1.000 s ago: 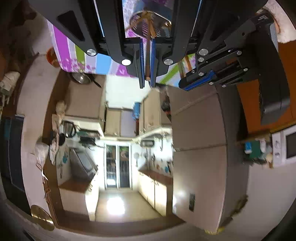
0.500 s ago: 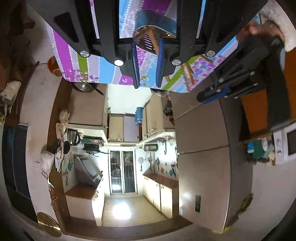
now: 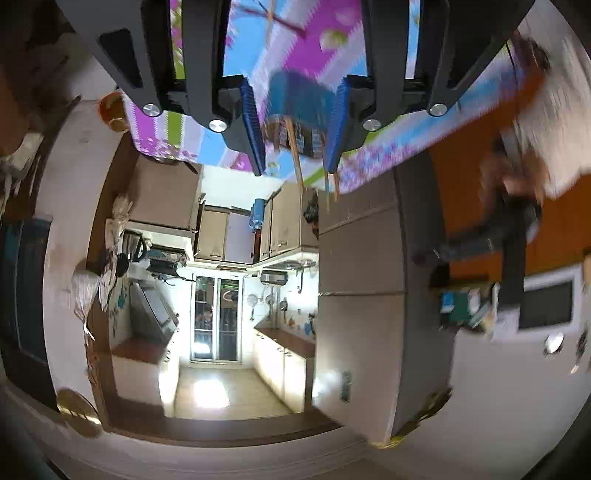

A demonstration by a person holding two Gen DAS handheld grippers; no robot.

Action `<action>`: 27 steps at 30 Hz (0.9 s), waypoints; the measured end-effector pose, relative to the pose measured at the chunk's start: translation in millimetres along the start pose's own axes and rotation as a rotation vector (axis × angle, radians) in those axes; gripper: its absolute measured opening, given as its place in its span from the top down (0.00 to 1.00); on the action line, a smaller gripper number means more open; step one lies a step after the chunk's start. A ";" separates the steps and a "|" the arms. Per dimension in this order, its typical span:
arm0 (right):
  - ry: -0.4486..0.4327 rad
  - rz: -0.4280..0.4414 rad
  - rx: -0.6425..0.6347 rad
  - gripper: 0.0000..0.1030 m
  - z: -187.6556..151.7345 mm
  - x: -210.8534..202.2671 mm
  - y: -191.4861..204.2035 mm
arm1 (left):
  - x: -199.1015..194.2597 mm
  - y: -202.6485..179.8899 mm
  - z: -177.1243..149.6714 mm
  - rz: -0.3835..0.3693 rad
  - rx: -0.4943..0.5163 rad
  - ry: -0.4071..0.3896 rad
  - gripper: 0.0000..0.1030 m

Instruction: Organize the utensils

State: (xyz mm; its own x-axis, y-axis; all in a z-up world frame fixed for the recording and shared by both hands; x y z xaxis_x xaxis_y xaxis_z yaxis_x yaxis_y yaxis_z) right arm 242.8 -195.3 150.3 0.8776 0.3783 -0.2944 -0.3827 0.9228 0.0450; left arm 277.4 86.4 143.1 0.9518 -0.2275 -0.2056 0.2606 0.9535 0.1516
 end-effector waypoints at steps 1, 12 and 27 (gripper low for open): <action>0.012 -0.019 -0.036 0.58 -14.0 -12.8 -0.4 | -14.4 8.4 -10.4 0.016 0.019 0.017 0.94; 0.189 -0.140 0.110 0.54 -142.5 -63.3 -50.0 | -74.0 35.0 -189.6 0.082 -0.109 0.351 0.94; 0.036 -0.296 0.302 0.04 -195.2 -75.2 5.9 | -107.9 -108.5 -215.8 0.206 -0.085 0.335 0.18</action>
State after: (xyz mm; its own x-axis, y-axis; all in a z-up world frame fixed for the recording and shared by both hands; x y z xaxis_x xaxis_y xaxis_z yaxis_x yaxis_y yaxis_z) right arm 118.2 -232.6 -13.5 0.9243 0.0955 -0.3694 -0.0090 0.9734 0.2291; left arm 111.5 50.2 -59.7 0.8736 0.0342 -0.4854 0.0420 0.9885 0.1452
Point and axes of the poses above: each gripper's, at about its wrist camera, not at the fingertips, and x roughly the way its jaws point, y to its left, z to its top, the point moved 4 cm from there along x, roughly the way its jaws point, and after that the axes turned 6 degrees about x, right-handed, at the moved point
